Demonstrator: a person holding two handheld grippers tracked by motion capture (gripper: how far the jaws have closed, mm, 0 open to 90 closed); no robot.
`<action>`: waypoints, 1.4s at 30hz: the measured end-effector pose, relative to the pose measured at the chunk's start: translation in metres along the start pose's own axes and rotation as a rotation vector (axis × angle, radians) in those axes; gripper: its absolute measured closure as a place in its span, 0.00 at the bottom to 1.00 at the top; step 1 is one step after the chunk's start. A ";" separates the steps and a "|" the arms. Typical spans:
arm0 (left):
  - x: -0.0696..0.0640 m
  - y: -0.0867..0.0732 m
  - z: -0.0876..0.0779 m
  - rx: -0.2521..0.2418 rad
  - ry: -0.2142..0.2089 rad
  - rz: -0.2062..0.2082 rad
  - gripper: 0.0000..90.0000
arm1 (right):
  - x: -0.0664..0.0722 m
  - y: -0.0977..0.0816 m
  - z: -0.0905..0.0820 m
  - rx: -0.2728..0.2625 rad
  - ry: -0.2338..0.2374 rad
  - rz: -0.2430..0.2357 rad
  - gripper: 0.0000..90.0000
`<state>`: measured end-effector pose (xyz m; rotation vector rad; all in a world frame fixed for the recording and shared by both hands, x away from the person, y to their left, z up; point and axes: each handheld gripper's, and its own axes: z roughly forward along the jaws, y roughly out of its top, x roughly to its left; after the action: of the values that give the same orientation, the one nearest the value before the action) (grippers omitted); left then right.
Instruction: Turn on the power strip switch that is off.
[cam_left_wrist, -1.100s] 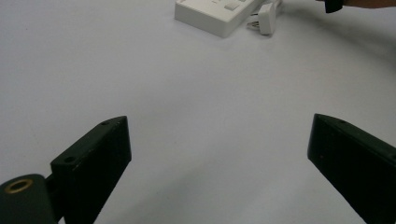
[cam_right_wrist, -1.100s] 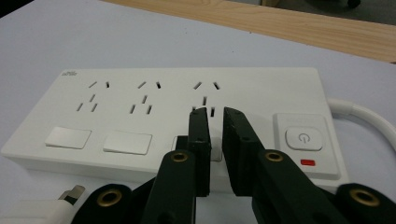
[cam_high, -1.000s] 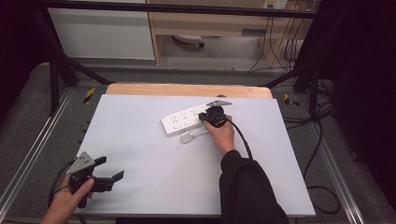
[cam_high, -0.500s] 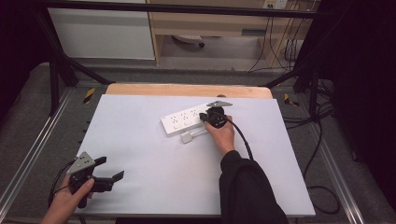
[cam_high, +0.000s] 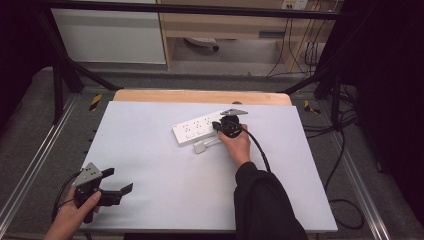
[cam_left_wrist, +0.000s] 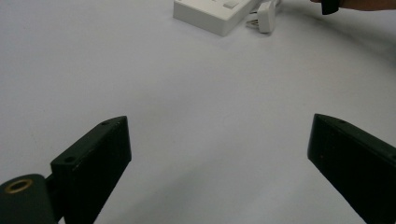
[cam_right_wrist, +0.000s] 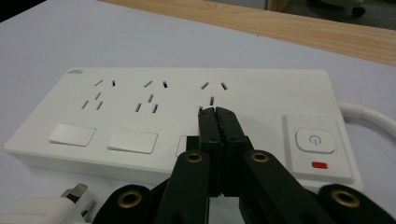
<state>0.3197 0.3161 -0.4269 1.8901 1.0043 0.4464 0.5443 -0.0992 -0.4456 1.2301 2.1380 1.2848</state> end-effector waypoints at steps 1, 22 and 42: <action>0.000 0.000 0.000 0.000 0.000 0.000 0.07 | 0.000 0.000 0.000 -0.002 0.001 0.002 1.00; -0.001 0.000 0.000 0.006 -0.003 0.004 0.07 | -0.004 -0.003 0.000 -0.021 0.017 0.028 1.00; 0.000 0.000 0.000 0.007 -0.003 0.003 0.07 | -0.008 -0.008 0.000 -0.044 0.018 0.077 1.00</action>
<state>0.3196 0.3157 -0.4272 1.8977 1.0026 0.4428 0.5447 -0.1077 -0.4535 1.2995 2.0822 1.3725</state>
